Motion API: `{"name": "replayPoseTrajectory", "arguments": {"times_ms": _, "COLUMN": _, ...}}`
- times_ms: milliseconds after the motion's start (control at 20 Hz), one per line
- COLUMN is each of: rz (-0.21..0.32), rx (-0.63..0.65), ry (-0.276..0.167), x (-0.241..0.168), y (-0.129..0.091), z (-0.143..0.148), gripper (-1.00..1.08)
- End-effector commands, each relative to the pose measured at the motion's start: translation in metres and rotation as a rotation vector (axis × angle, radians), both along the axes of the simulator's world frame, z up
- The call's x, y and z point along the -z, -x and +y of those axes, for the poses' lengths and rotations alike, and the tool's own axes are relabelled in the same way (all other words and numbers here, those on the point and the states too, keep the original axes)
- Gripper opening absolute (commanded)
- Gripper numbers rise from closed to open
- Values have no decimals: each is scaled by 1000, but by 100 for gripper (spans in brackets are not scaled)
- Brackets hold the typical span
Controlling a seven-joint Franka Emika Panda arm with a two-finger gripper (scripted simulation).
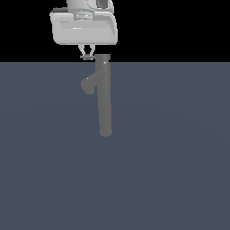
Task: Turn on the faucet by rotating a designated handle.
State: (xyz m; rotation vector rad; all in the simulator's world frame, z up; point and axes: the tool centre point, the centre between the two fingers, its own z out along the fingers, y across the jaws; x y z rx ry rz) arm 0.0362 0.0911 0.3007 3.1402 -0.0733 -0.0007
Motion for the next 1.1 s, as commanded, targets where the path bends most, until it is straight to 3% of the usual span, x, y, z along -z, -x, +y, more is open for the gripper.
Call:
{"name": "replayPoseTrajectory", "arguments": {"times_ms": 0, "rz": 0, "rx": 0, "ry": 0, "x": 0, "y": 8, "z": 3, "gripper": -100}}
{"name": "replayPoseTrajectory", "arguments": {"times_ms": 350, "rz": 0, "rx": 0, "ry": 0, "x": 0, "y": 30, "z": 10, "gripper": -100}}
{"name": "replayPoseTrajectory", "arguments": {"times_ms": 450, "rz": -10, "rx": 8, "ry": 0, "x": 0, "y": 21, "z": 4, "gripper": -100}}
{"name": "replayPoseTrajectory", "arguments": {"times_ms": 1050, "rz": -4, "rx": 3, "ry": 0, "x": 0, "y": 59, "z": -7, "gripper": -100}}
